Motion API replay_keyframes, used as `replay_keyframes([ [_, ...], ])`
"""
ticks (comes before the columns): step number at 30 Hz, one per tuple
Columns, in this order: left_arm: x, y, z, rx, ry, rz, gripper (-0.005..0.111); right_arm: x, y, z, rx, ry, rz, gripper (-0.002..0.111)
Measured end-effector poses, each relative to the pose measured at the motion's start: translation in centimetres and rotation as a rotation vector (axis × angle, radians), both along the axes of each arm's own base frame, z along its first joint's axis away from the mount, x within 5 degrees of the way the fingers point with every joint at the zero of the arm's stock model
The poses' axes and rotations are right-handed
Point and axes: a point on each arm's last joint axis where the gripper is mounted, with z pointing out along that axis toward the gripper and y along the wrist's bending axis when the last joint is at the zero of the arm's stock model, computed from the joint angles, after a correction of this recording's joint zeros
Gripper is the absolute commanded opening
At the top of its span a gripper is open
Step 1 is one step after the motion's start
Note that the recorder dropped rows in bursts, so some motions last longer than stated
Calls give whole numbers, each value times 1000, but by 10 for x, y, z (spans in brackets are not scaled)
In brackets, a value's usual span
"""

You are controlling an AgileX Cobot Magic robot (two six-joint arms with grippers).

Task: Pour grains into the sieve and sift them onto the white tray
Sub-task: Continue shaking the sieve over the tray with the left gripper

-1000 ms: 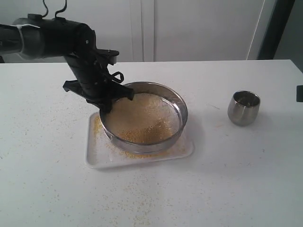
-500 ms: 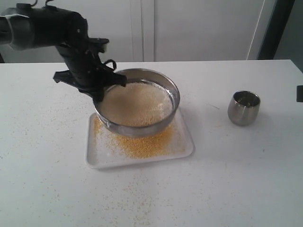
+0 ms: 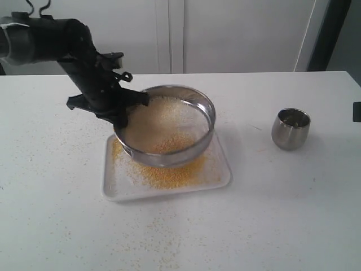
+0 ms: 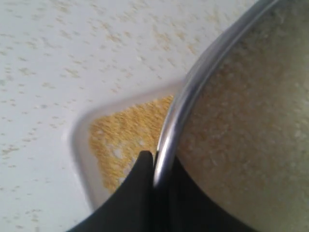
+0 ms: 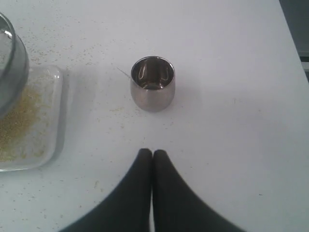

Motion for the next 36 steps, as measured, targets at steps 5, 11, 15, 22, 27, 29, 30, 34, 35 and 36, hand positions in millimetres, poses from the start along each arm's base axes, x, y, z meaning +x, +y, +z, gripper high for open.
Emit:
replay_keyframes([
  [5,2,18,5,28,18,144,0,0,0,0,0,0,0,0],
  [11,-4,13,2,117,17,176,0,0,0,0,1,0,0,0],
  [15,3,16,-4,25,-20,122,0,0,0,0,1,0,0,0],
  [22,-6,4,-1,91,3,146,0,0,0,0,1,0,0,0],
  [27,1,12,-8,39,-13,110,0,0,0,0,1,0,0,0],
  [29,-8,-10,-12,51,-19,3,0,0,0,0,1,0,0,0],
  [30,-12,-15,-12,71,-16,-18,0,0,0,0,1,0,0,0],
  [34,-9,7,-4,94,36,156,0,0,0,0,1,0,0,0],
  [35,-6,14,-3,81,39,185,0,0,0,0,1,0,0,0],
  [36,-4,18,-3,65,38,197,0,0,0,0,1,0,0,0],
])
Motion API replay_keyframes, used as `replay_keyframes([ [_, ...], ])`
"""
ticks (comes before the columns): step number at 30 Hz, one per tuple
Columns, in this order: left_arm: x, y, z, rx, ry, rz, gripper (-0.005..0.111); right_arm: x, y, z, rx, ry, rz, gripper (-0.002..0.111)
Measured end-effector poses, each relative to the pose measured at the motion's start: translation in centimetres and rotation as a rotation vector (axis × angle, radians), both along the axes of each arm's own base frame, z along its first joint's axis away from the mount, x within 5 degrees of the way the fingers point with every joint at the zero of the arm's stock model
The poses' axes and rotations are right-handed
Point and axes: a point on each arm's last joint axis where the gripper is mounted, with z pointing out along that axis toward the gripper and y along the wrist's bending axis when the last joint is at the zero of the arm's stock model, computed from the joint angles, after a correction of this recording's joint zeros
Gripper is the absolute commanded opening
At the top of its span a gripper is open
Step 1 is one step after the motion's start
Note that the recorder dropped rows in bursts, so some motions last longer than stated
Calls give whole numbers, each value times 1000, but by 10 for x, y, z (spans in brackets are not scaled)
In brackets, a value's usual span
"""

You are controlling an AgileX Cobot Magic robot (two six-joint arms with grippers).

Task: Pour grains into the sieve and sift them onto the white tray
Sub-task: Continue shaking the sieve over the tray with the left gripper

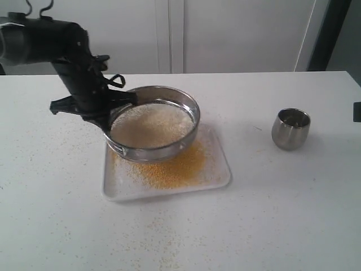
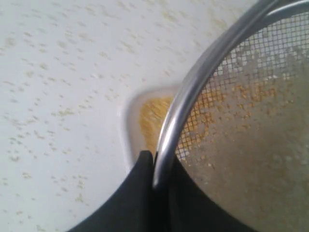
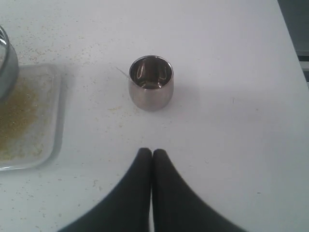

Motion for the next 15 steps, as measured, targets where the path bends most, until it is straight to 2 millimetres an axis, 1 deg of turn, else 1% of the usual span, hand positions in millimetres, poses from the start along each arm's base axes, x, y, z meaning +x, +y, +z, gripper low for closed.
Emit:
replay_keyframes([
  [2,3,0,-3,-34,-22,-45,0,0,0,0,0,0,0,0],
  [3,2,-8,-5,-47,-28,-86,0,0,0,0,0,0,0,0],
  [4,-4,-21,-8,-49,-29,-151,0,0,0,0,0,0,0,0],
  [6,-11,-35,-8,-30,-27,-210,0,0,0,0,11,1,-8,0],
  [8,-13,-33,-3,-5,-4,-179,0,0,0,0,15,1,-11,0],
  [11,-2,-3,7,-12,-9,-37,0,0,0,0,15,1,-11,0],
  [12,1,4,6,-25,-9,-20,0,0,0,0,16,1,-12,0],
  [14,3,7,-1,-47,-18,-45,0,0,0,0,16,1,-12,0],
  [15,0,0,-5,-51,-21,-95,0,0,0,0,16,1,-12,0],
])
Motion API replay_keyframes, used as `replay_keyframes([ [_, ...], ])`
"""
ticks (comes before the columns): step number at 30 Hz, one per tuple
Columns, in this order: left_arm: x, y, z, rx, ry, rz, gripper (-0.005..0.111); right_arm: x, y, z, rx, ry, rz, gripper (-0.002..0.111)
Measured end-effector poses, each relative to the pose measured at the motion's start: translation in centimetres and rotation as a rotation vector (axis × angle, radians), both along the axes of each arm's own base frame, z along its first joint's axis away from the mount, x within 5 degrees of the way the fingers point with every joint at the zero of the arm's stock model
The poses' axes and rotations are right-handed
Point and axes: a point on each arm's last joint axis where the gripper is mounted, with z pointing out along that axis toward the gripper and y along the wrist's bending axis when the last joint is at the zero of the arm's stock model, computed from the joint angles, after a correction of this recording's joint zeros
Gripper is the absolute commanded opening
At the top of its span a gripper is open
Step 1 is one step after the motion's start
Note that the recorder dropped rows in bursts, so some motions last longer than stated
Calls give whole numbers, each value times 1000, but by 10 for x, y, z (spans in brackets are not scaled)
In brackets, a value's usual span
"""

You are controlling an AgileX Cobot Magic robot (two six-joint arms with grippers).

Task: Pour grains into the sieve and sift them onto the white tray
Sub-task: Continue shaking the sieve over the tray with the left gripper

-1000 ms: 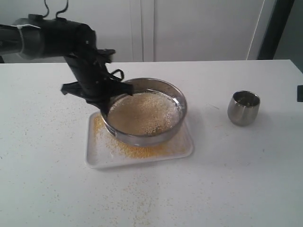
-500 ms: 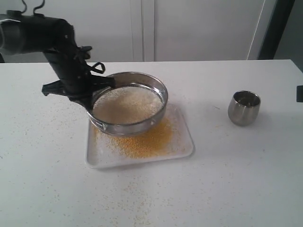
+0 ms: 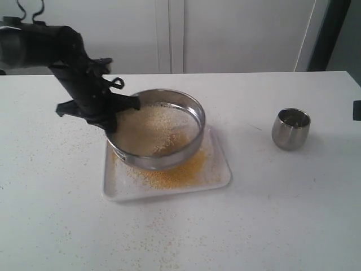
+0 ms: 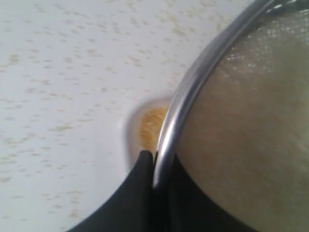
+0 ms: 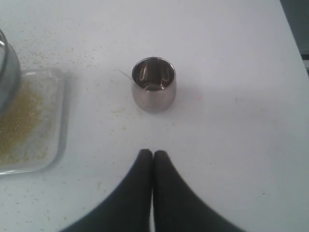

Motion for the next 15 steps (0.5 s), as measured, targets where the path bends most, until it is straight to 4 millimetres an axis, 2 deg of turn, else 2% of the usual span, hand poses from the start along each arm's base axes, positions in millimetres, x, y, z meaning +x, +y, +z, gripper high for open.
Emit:
replay_keyframes([
  [2,-9,-19,-2,14,-3,-101,0,0,0,0,0,0,0,0],
  [3,-14,-20,-1,50,25,-89,0,0,0,0,0,0,0,0],
  [4,-14,-15,1,67,47,-54,0,0,0,0,0,0,0,0],
  [5,-9,6,6,71,74,42,0,0,0,0,0,0,0,0],
  [7,0,20,2,-10,55,71,0,0,0,0,0,0,0,0],
  [8,1,15,1,-40,18,27,0,0,0,0,0,0,0,0],
  [9,-6,-12,-1,-69,-23,-77,0,0,0,0,0,0,0,0],
  [11,-15,-28,-1,-40,6,-100,0,0,0,0,0,0,0,0],
  [13,-9,-6,-1,-6,56,15,0,0,0,0,0,0,0,0],
  [14,-3,2,-4,-45,42,62,0,0,0,0,0,0,0,0],
  [15,0,2,-8,-65,8,35,0,0,0,0,0,0,0,0],
])
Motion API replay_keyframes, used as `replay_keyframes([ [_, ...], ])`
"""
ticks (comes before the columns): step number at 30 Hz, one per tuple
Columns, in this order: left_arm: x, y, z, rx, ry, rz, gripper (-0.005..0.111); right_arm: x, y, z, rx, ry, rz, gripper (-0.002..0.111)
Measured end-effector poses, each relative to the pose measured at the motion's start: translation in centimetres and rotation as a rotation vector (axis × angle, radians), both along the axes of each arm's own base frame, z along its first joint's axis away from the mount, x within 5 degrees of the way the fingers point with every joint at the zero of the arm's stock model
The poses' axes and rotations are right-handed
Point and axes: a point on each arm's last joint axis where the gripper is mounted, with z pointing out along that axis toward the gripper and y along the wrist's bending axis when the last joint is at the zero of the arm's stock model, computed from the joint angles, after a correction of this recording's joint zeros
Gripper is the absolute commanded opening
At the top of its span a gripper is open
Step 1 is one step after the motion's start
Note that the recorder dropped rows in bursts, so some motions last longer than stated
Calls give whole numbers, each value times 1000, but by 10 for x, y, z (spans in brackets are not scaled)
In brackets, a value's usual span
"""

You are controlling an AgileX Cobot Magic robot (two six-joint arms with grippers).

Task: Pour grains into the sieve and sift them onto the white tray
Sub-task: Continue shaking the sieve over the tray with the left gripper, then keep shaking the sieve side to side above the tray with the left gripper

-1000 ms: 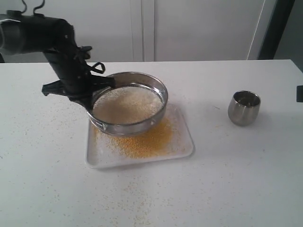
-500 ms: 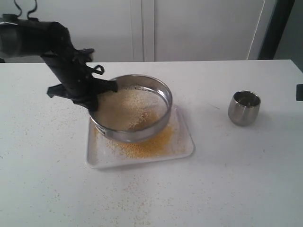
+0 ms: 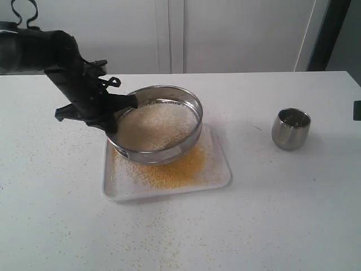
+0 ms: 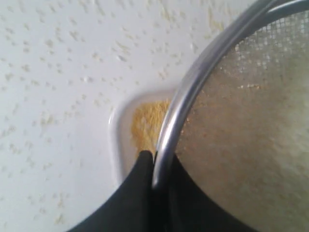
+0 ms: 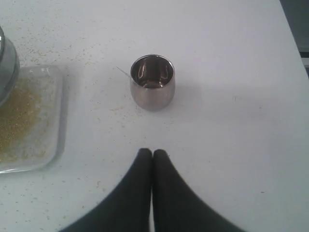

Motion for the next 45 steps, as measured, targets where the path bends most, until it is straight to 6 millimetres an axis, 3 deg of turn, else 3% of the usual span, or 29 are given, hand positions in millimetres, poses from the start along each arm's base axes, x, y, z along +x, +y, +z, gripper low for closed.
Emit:
replay_keyframes([
  [3,-16,-43,-8,27,-22,-189,0,0,0,0,0,0,0,0],
  [4,-18,-44,-5,55,-5,-184,0,0,0,0,0,0,0,0],
  [7,-2,-5,17,100,-21,-35,0,0,0,0,0,2,0,0],
  [9,3,5,18,80,-26,-1,0,0,0,0,0,2,0,0],
  [11,3,-2,11,72,-32,-52,0,0,0,0,0,2,0,0],
  [13,-8,-25,4,85,-22,-162,0,0,0,0,0,2,0,0],
  [15,-18,-33,3,139,11,-202,0,0,0,0,0,2,0,0],
  [18,-17,-14,10,186,67,-77,0,0,0,0,0,2,0,0],
  [21,-8,-6,8,94,25,-43,0,0,0,0,0,2,0,0],
  [26,-20,-50,-2,44,-21,-213,0,0,0,0,0,2,0,0],
  [28,-25,-45,0,105,37,-177,0,0,0,0,0,2,0,0],
  [31,-10,-4,7,149,62,-20,0,0,0,0,0,2,0,0],
  [33,0,11,5,113,31,7,0,0,0,0,0,2,0,0],
  [34,2,11,4,100,2,-30,0,0,0,0,0,2,0,0],
  [37,-11,-27,-2,63,-33,-179,0,0,0,0,0,2,0,0],
  [39,-19,-37,-1,106,-4,-195,0,0,0,0,0,2,0,0],
  [40,-22,-35,1,133,15,-177,0,0,0,0,0,2,0,0],
  [42,-16,-12,9,184,37,-66,0,0,0,0,0,0,0,0],
  [45,-6,12,12,135,11,4,0,0,0,0,0,0,0,0],
])
